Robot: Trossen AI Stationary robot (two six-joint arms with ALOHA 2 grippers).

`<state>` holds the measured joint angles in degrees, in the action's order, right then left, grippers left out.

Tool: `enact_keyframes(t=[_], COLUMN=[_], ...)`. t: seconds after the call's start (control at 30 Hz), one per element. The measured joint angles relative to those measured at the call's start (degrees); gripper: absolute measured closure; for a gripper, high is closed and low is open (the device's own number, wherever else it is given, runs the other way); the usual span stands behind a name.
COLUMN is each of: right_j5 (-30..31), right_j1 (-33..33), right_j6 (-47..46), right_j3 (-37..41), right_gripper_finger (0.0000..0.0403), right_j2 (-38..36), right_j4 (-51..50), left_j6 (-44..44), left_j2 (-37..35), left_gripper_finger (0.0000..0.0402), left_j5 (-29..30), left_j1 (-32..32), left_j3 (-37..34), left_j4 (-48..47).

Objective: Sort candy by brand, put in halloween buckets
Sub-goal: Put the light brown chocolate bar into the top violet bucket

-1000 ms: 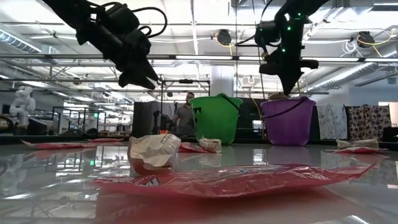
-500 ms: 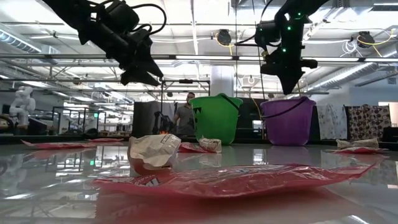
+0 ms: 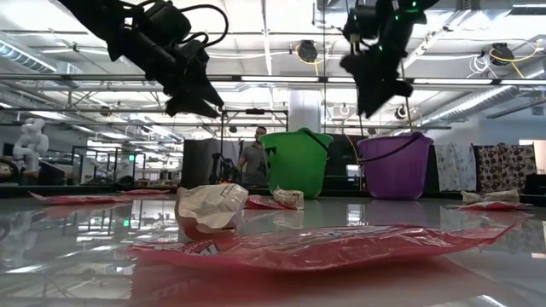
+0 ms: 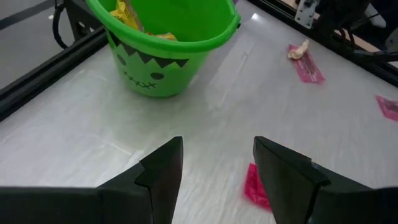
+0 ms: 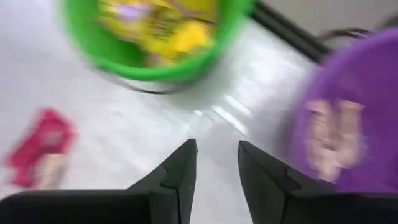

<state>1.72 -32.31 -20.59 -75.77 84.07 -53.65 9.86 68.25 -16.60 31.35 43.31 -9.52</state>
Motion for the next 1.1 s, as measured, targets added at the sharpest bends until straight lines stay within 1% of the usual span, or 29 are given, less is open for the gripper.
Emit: enact_keyframes(t=[0.17,0.27,0.43,0.57,0.7,0.8,0.87,1.03,1.1], right_j5=[-0.54,0.33,5.51,6.03,6.31,8.70,10.27,10.36,10.34], right_j1=[9.08,15.37,25.39,31.02,34.48,35.80,35.97,35.91,35.91], right_j6=[-6.02,-7.22,-7.31,-8.69,-11.94,-13.29,-14.78,-17.85,-18.21], right_j3=[0.00,-0.02,-0.02,-0.02,-0.02,-0.02,-0.01,0.00,0.00], right_gripper_finger=[0.0292,0.0292,0.0292,0.0292,0.0292,0.0292,0.0292,0.0292,0.0292], right_j2=[-0.14,0.86,4.43,9.03,13.98,18.11,20.41,24.00,24.95], right_j4=[5.70,10.74,16.60,18.53,21.31,24.58,26.41,30.34,30.33], left_j6=[-1.61,-3.79,-4.75,-4.79,-6.03,-7.68,-7.70,-8.14,-9.49], left_j2=[0.00,0.00,0.00,0.00,0.00,0.00,0.00,0.00,0.00], left_gripper_finger=[0.0198,0.0198,0.0198,0.0198,0.0198,0.0198,0.0198,0.0198,0.0198], left_j5=[-0.01,-0.30,-1.11,-1.20,-1.29,-1.31,-1.33,-1.33,-1.32], left_j1=[0.00,0.00,-0.03,-0.04,-0.30,-0.71,-1.07,-1.97,-2.61], left_j3=[0.00,0.00,0.00,0.00,0.00,0.00,0.00,0.00,0.00], left_j4=[-0.18,-0.73,-1.86,-4.81,-7.17,-7.63,-7.56,-7.56,-7.56])
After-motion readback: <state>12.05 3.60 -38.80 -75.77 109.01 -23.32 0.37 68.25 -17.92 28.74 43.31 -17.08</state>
